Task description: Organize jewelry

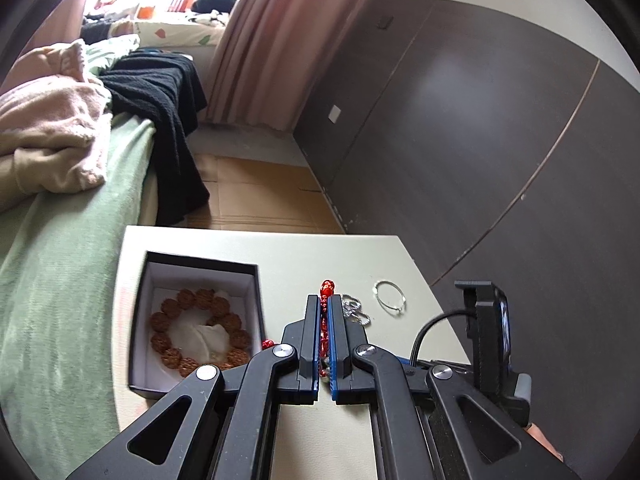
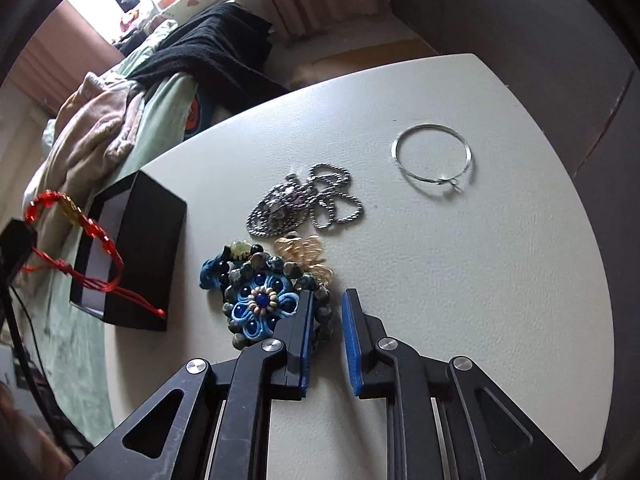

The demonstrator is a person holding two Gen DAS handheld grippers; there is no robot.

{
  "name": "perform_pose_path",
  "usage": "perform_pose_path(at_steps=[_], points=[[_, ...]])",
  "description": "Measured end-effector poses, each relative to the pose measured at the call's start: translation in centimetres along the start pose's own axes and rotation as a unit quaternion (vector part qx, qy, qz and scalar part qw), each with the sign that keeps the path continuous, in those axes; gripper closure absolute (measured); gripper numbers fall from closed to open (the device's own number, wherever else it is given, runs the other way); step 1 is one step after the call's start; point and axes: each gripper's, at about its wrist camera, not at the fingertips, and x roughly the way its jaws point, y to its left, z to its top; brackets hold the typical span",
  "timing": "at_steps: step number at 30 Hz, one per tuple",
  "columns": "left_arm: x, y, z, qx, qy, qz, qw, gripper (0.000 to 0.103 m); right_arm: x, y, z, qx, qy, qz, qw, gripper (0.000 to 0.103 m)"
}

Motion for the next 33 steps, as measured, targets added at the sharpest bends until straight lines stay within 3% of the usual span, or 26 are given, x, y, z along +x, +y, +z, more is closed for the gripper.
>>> perform_pose_path(at_steps=[2, 6, 15, 25, 29, 30, 32, 33], points=[[-0.4, 0.4, 0.0, -0.004, -0.004, 0.002, 1.0, 0.1, 0.0, 0.5, -0.2, -0.015, -0.003, -0.005, 1.0, 0.092], [-1.1, 1.1, 0.0, -0.01, -0.01, 0.015, 0.9998, 0.1, -0.1, 0.7, -0.3, -0.022, -0.007, -0.001, 1.0, 0.093], [-2.3, 2.6, -0.1, -0.019, -0.026, 0.043, 0.9986, 0.1, -5.4, 0.7, -1.0, -0.014, -0.08, 0.079, 0.994, 0.093], [-2.3, 3.7, 0.5, -0.026, -0.043, 0.066, 0.9965, 0.1, -7.8, 3.6, -1.0, -0.039, -0.118, 0.133, 0.983, 0.093], [-1.3, 4.4, 0.8, -0.037, -0.025, 0.066, 0.9969, 0.099, -8.4, 3.9, -0.9, -0.041, -0.13, 0.156, 0.978, 0.093], [-0.8, 4.9, 0.9, -0.046, -0.013, 0.061, 0.997, 0.098, -8.4, 4.1, -0.7, -0.041, -0.132, 0.159, 0.978, 0.093], [-0.2, 5.6, 0.9, -0.062, 0.004, 0.062, 0.9962, 0.08, -8.6, 4.5, -0.4, -0.041, -0.138, 0.172, 0.975, 0.093], [-0.1, 5.8, 0.9, -0.066, 0.006, 0.062, 0.9959, 0.056, -8.6, 4.7, -0.2, -0.042, -0.141, 0.177, 0.973, 0.093]])
